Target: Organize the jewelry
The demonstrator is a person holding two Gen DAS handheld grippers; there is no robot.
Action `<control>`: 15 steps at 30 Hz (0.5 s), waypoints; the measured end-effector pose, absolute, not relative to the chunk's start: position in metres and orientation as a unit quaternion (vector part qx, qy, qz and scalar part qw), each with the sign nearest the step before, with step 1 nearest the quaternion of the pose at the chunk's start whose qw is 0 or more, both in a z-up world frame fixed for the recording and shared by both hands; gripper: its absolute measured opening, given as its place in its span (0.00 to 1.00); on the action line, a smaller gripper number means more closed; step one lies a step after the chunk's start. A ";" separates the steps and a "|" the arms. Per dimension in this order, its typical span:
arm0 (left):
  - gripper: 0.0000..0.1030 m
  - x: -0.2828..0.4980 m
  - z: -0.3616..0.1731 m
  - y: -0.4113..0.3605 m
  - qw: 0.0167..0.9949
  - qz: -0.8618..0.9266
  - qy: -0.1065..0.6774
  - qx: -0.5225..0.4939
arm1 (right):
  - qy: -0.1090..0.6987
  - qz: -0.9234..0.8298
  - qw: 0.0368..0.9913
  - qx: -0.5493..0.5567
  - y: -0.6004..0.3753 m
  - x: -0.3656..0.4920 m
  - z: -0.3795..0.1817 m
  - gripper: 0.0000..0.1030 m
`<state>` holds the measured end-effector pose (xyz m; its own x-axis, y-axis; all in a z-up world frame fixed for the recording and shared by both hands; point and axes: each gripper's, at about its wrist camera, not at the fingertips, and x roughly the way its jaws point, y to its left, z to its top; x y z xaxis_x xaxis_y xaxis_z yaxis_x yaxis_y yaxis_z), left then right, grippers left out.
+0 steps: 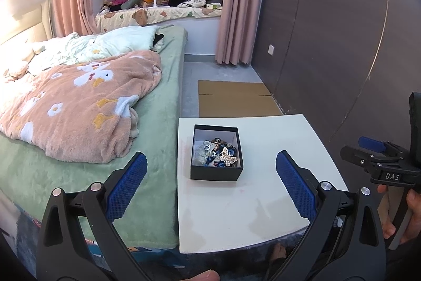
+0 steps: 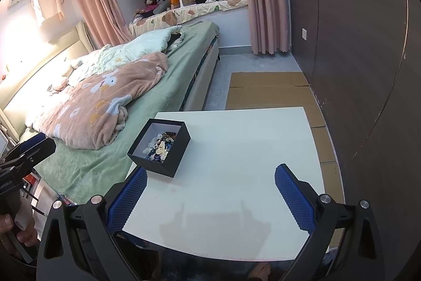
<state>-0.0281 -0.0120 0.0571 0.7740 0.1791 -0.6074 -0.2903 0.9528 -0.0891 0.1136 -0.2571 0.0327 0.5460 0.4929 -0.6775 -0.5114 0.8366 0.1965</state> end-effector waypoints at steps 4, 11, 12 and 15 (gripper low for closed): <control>0.95 -0.030 0.058 -0.011 0.939 0.130 0.304 -0.091 | 0.382 0.287 0.879 -0.009 -0.257 0.114 0.032 0.93; 0.95 -0.030 0.057 -0.013 0.939 0.127 0.308 -0.087 | 0.383 0.287 0.878 -0.012 -0.258 0.114 0.032 0.93; 0.95 -0.030 0.057 -0.014 0.939 0.126 0.308 -0.087 | 0.383 0.287 0.878 -0.012 -0.258 0.114 0.031 0.93; 0.95 -0.030 0.058 -0.016 0.940 0.124 0.307 -0.084 | 0.384 0.287 0.878 -0.011 -0.258 0.115 0.031 0.93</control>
